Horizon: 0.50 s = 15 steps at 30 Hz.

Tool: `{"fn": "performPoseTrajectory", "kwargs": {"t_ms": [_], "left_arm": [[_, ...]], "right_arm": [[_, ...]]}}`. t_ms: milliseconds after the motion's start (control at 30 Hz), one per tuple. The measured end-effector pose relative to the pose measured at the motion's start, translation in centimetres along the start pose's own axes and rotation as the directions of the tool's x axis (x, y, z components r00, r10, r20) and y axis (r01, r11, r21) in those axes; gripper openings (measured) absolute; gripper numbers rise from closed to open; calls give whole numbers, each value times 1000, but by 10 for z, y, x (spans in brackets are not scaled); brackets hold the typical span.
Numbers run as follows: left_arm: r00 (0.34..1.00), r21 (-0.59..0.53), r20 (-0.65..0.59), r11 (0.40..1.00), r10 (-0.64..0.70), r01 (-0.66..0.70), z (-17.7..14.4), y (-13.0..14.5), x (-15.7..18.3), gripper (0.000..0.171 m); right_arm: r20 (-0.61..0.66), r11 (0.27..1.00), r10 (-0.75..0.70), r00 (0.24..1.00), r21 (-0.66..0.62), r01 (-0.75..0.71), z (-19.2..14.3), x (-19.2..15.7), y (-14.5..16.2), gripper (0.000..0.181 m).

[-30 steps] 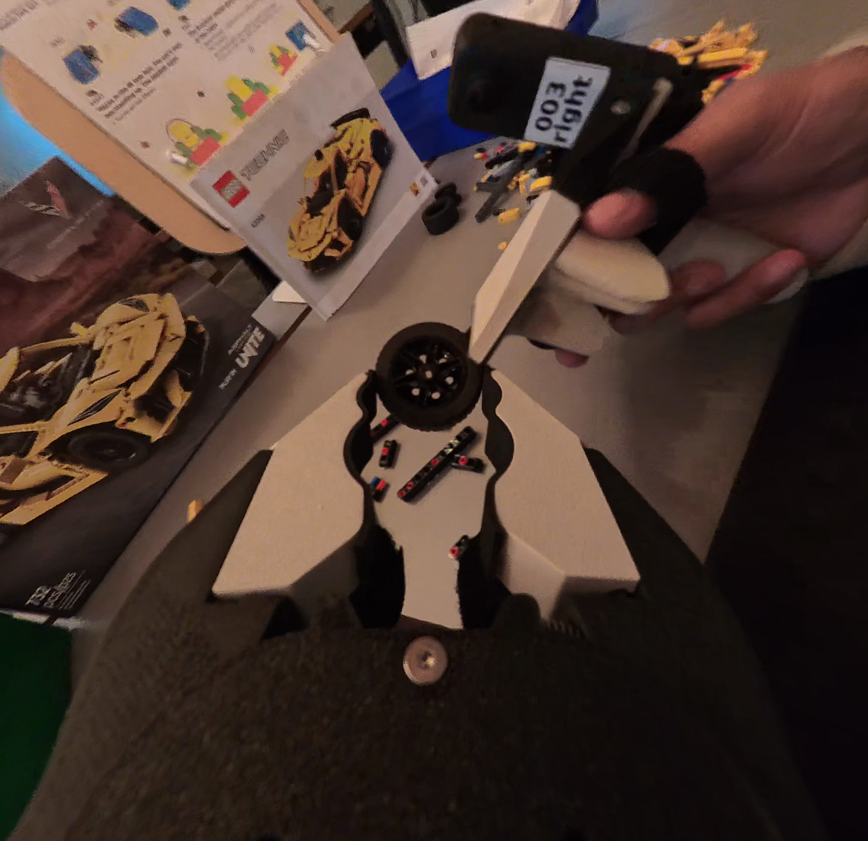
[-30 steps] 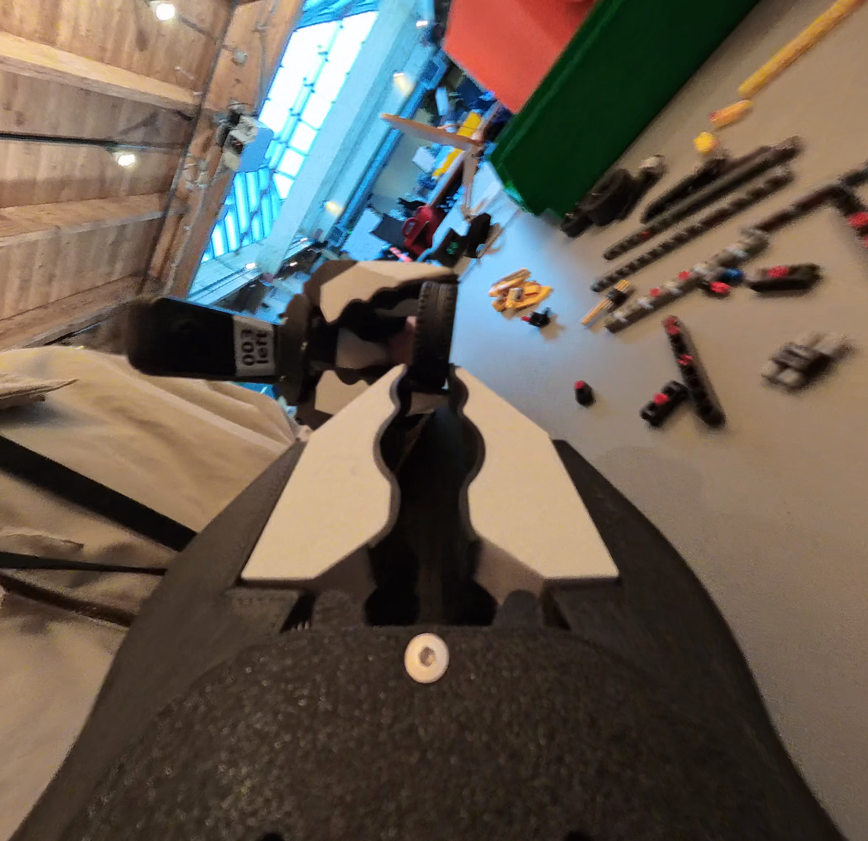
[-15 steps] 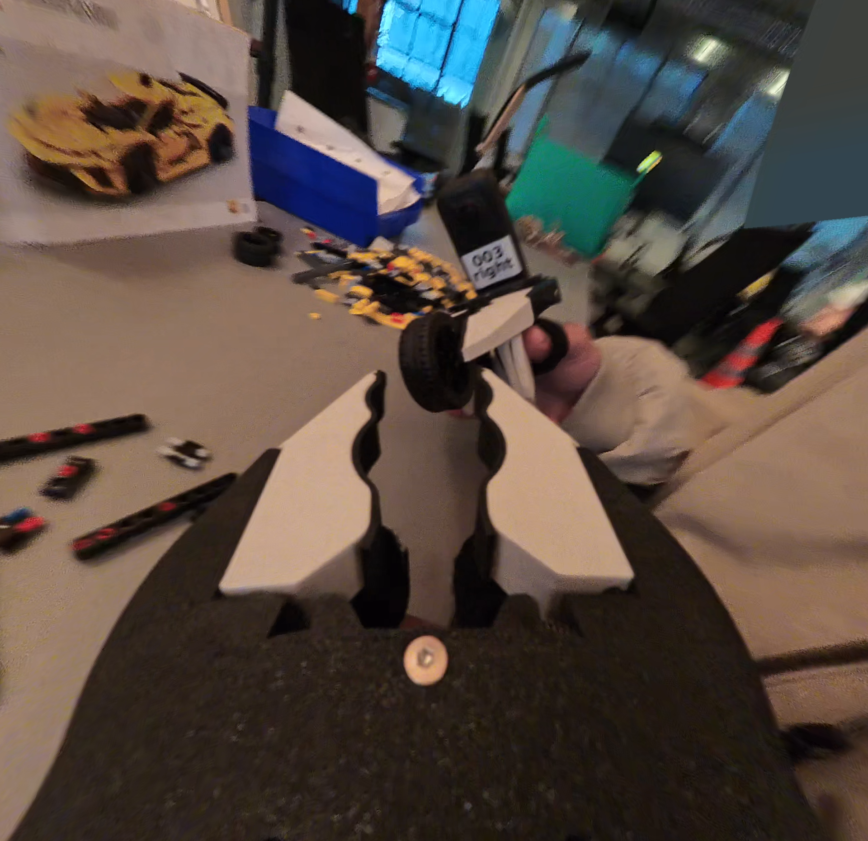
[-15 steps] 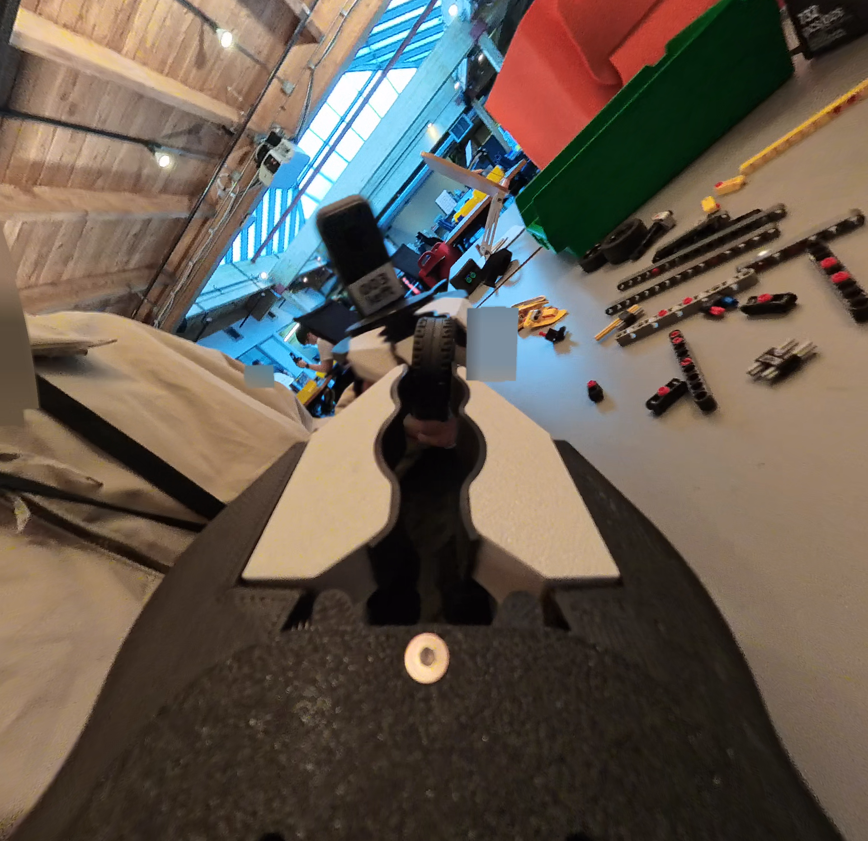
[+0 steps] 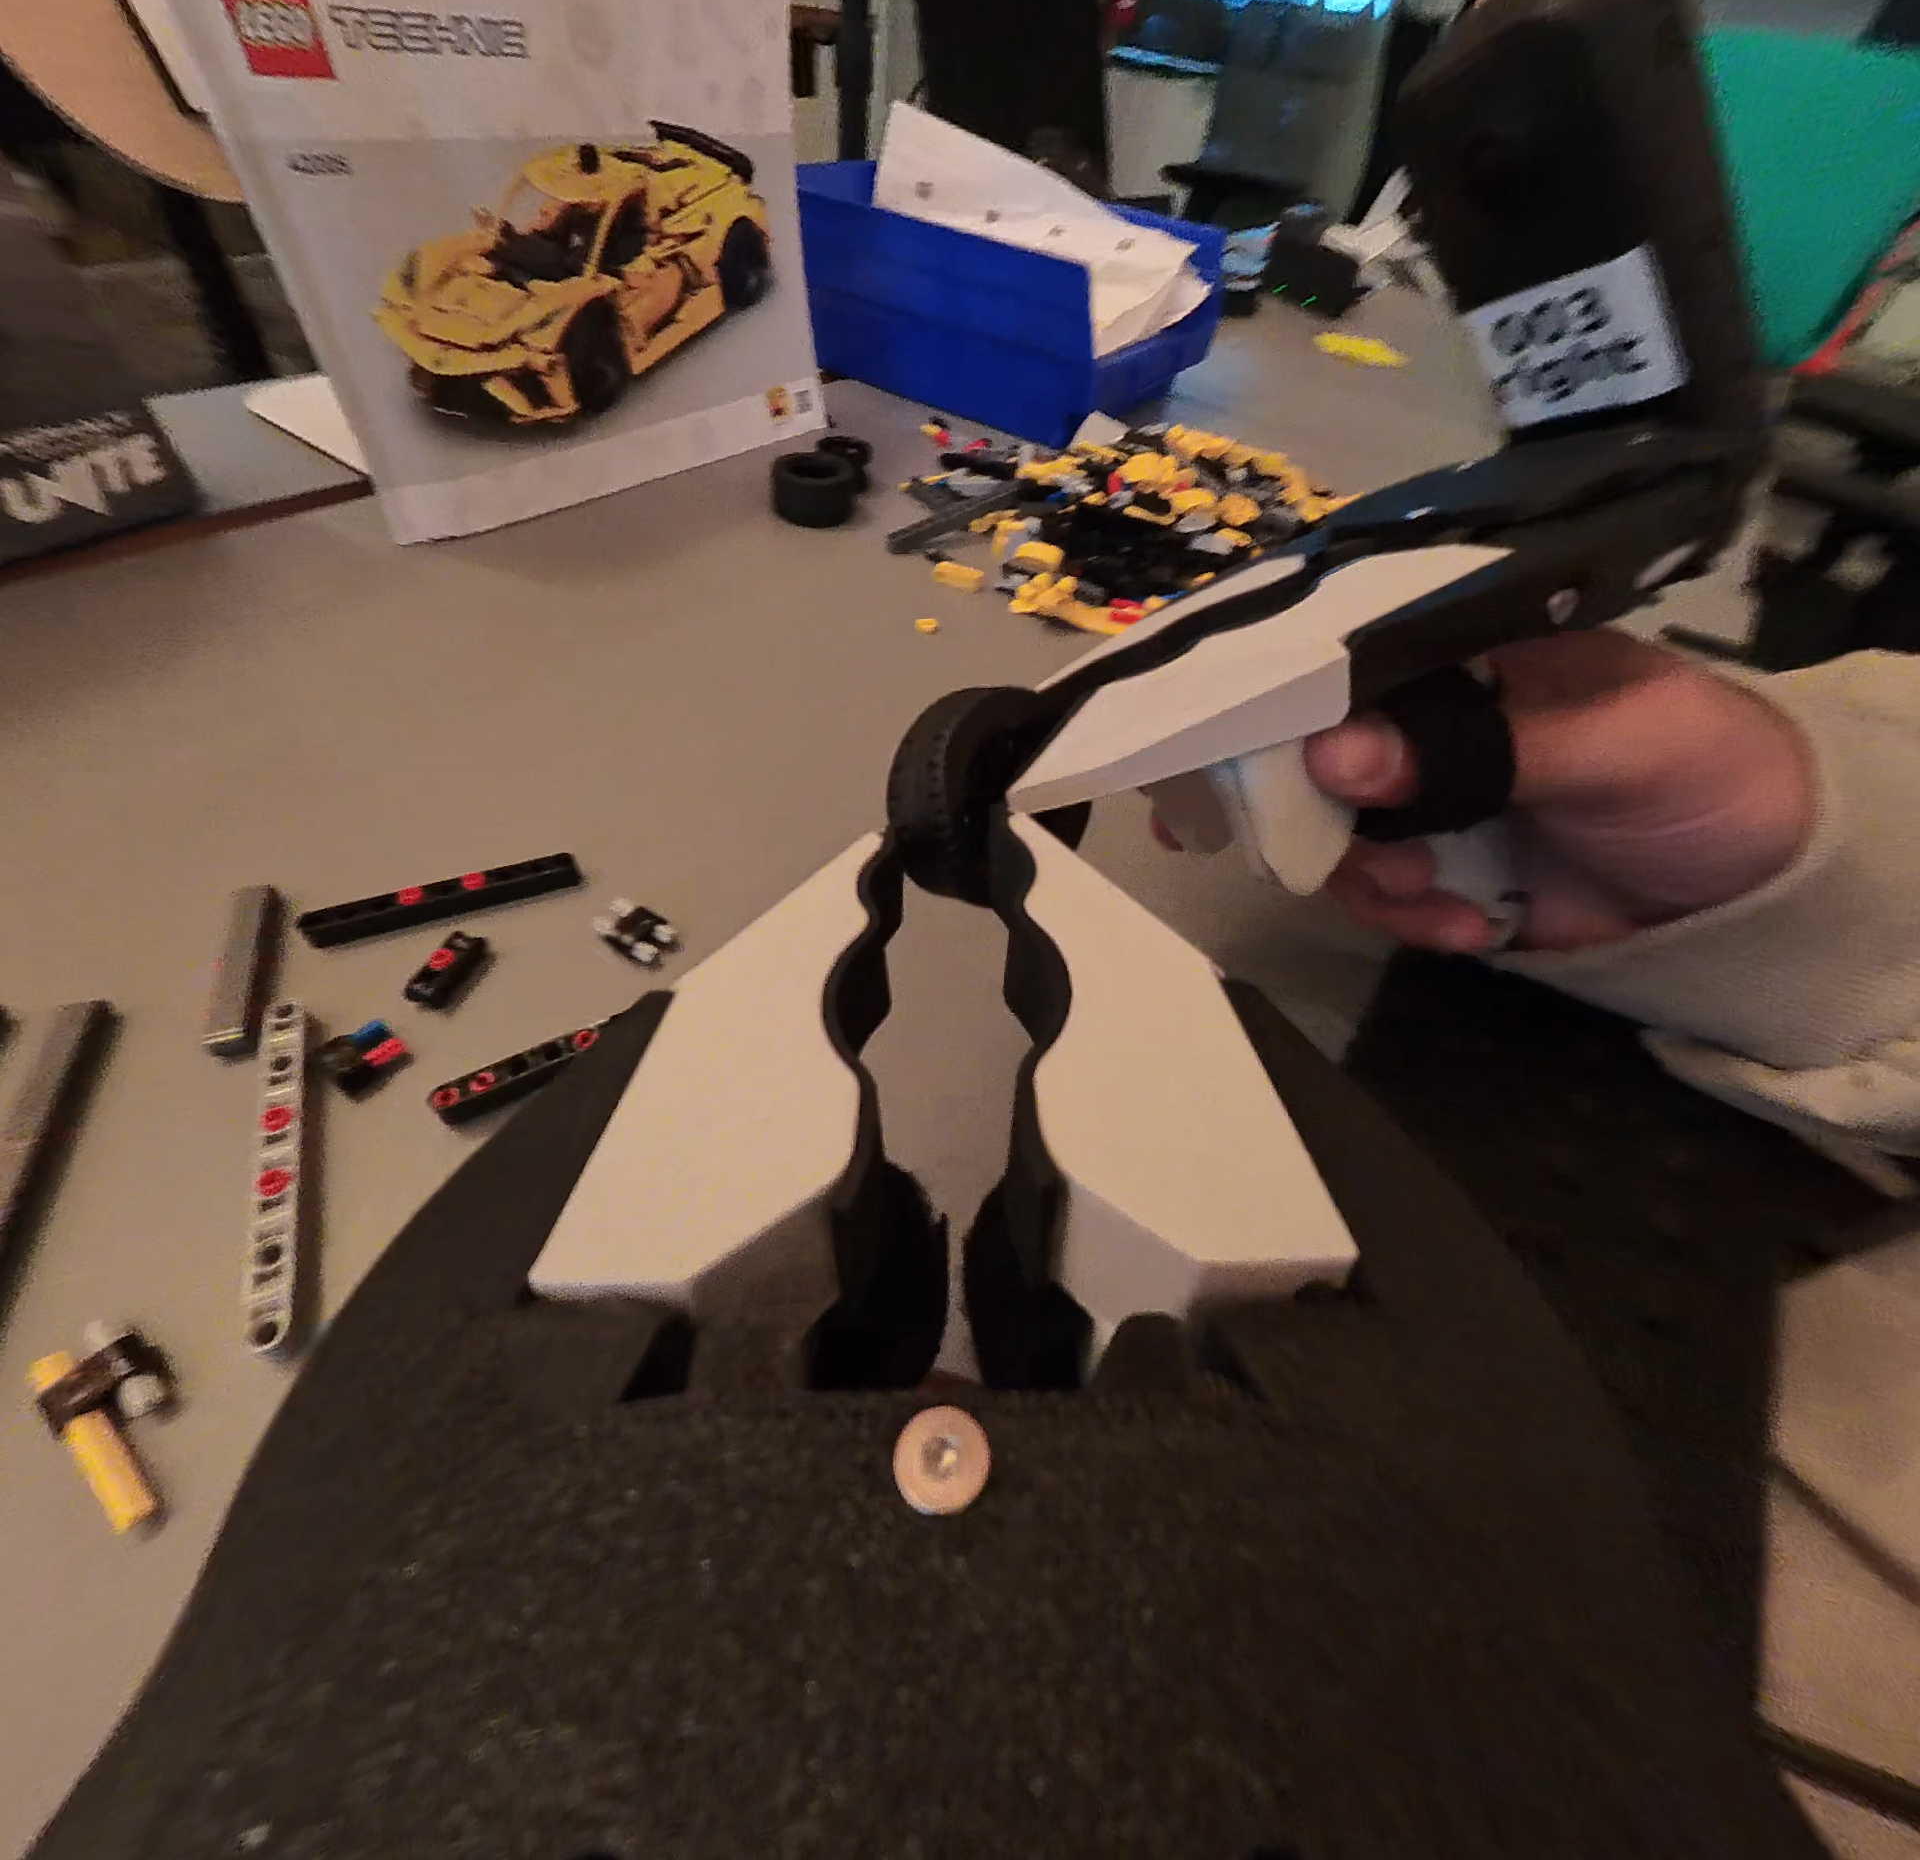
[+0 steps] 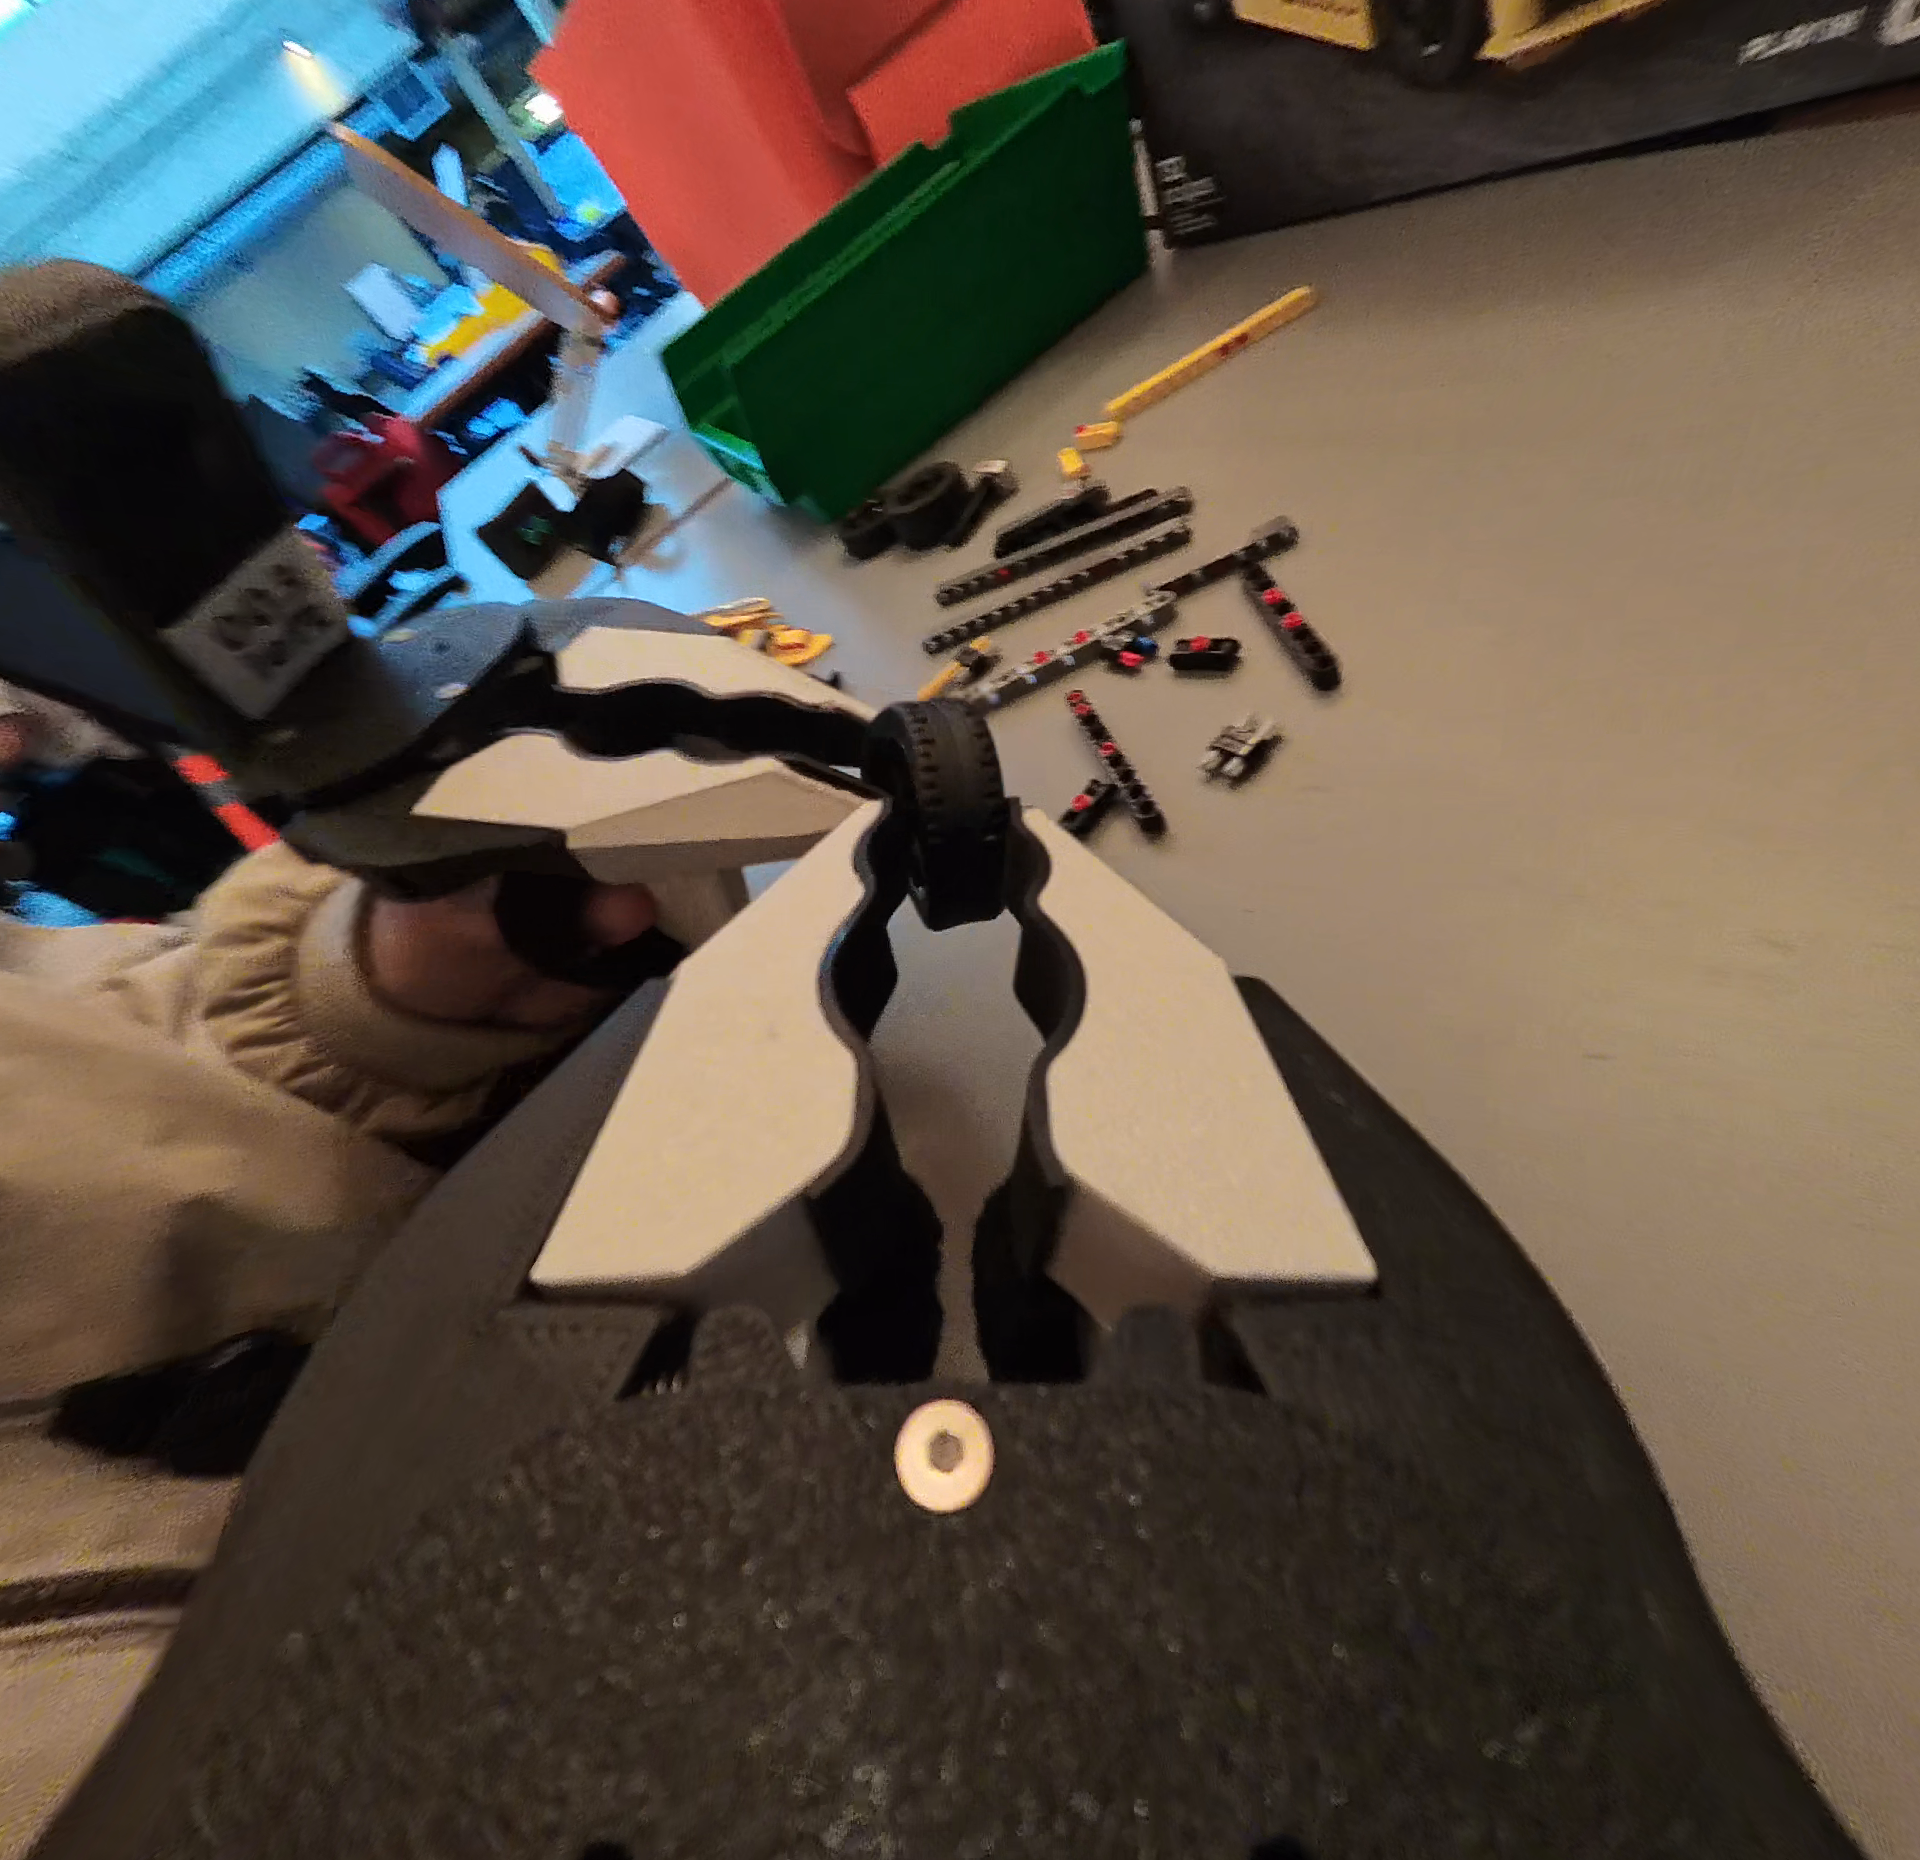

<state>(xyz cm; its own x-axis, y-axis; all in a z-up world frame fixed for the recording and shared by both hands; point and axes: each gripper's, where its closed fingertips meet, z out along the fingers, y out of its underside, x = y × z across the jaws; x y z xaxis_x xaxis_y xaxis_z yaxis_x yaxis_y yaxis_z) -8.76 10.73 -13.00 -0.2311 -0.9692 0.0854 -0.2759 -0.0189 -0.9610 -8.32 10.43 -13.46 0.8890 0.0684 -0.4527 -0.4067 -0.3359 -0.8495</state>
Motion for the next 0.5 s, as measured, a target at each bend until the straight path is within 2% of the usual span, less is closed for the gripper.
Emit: {"fn": "performPoseTrajectory", "kwargs": {"t_ms": [133,233,333,400,433,500], "left_arm": [[991,-47,111,996,80,-76,7,5,-7,14],[982,-66,156,993,109,-99,8,7,-10,14],[957,-113,247,985,154,-130,15,8,-13,13],[935,-123,298,979,193,-162,18,5,-15,2],[926,-129,315,976,206,-173,19,5,-15,2],[938,-107,308,986,156,-129,20,4,-16,2]], "right_arm": [[-175,991,-132,976,-19,131,2,10,2,18],[-195,990,-141,971,-19,140,3,13,1,17],[-290,978,-206,935,-50,200,2,21,1,17],[-338,974,-224,914,-46,222,-1,22,-3,15],[-370,966,-256,893,-57,253,-2,23,-5,15],[-403,959,-279,872,-63,277,-1,24,-7,15]]}}
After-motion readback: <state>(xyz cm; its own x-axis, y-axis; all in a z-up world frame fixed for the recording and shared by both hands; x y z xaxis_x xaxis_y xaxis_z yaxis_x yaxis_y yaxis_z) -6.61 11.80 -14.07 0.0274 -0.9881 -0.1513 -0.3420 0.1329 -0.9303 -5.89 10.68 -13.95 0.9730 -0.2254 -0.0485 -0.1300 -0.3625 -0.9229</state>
